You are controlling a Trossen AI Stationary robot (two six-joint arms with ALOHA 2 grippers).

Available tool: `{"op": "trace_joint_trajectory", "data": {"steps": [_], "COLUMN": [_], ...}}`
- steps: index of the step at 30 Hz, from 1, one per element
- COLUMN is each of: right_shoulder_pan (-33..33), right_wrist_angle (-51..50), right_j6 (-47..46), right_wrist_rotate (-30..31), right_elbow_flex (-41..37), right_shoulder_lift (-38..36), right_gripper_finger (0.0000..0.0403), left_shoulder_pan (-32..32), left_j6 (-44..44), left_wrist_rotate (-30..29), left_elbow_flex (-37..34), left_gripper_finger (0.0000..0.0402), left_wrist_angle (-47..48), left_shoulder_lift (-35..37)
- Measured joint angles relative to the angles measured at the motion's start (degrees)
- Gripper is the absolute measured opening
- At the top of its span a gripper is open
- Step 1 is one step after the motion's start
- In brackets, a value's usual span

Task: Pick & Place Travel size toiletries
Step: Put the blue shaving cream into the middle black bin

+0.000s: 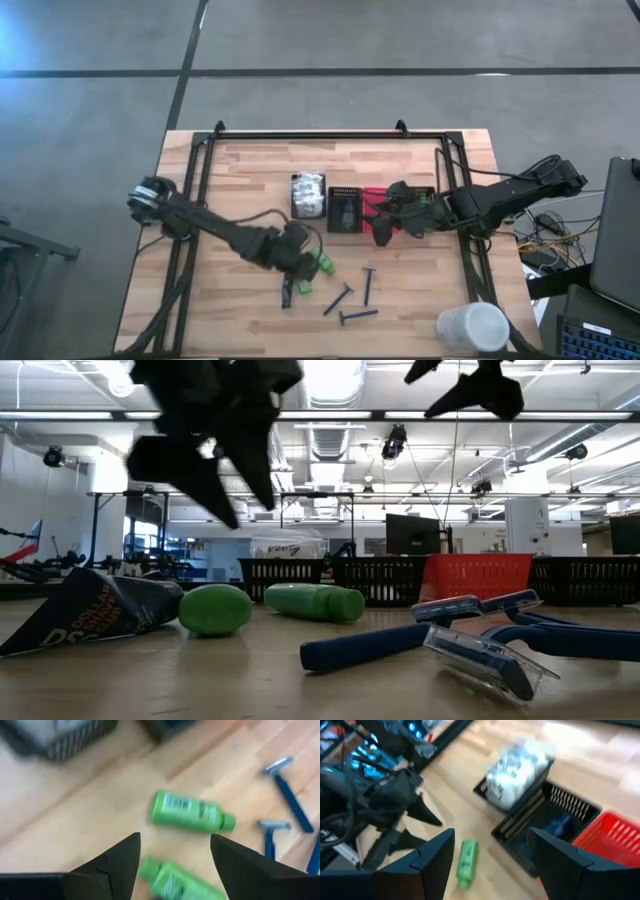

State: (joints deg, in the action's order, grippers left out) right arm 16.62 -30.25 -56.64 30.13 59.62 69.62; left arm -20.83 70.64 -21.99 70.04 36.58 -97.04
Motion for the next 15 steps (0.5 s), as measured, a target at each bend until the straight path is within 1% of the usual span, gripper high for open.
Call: {"op": "trace_joint_trajectory", "data": {"steps": [3,12,15], "right_shoulder_pan": [0.0,0.0,0.1], "right_wrist_angle": [0.1,0.5,1.5], "right_j6": [-2.1,-3.8,-3.4], "right_wrist_rotate": [-3.0,-13.0,-16.0], "right_elbow_flex": [-0.8,-1.4,-1.2], "right_shoulder_lift": [1.5,8.4,10.6], "right_gripper_finger": [0.0244,0.0244,0.0244], "left_shoulder_pan": [-3.9,-12.8,-14.7], "left_j6": [6.4,26.7,31.3], "left_wrist_rotate": [0.0,0.4,0.0], "left_elbow_flex": [-0.1,-4.5,-6.0], "left_gripper_finger": [0.0245,0.0245,0.0245], "left_wrist_angle": [3.4,3.1,2.8], "left_shoulder_lift": [0.0,-0.1,-0.1]}}
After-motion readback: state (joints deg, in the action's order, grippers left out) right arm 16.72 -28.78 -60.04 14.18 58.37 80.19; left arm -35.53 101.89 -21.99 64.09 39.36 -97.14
